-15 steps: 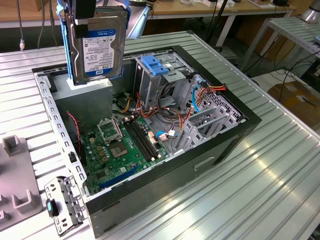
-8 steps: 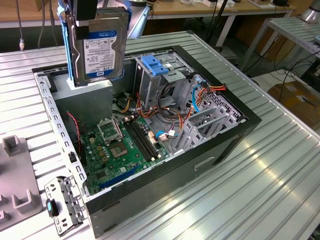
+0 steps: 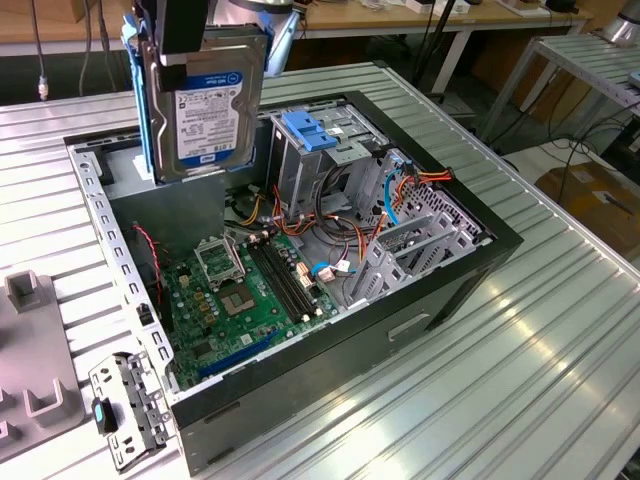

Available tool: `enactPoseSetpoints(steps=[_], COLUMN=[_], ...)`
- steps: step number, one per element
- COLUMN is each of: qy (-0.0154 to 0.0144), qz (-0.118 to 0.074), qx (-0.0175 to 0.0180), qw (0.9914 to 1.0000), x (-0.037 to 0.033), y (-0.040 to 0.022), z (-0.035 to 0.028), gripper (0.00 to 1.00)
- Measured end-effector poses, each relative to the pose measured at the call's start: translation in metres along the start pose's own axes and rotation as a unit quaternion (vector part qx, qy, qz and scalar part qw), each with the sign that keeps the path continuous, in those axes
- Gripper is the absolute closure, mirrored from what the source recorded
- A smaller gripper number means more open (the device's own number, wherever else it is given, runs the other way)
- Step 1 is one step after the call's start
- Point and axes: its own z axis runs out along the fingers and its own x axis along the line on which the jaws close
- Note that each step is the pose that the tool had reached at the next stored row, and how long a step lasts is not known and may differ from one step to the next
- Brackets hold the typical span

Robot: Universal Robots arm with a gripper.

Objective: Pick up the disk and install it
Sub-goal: 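Insert the disk into the insertion slot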

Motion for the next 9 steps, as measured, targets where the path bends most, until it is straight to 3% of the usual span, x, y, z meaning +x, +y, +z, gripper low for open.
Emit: enactPoseSetpoints(steps=[4, 9], qy=[0.0004, 0.0006], qz=[0.0, 0.0], qx=[0.0, 0.0], qw=[1.0, 1.0], x=[0.013, 0.0162], y=[-0.0004, -0.0032], z=[-0.0006, -0.0004], gripper=[0.63, 0.63])
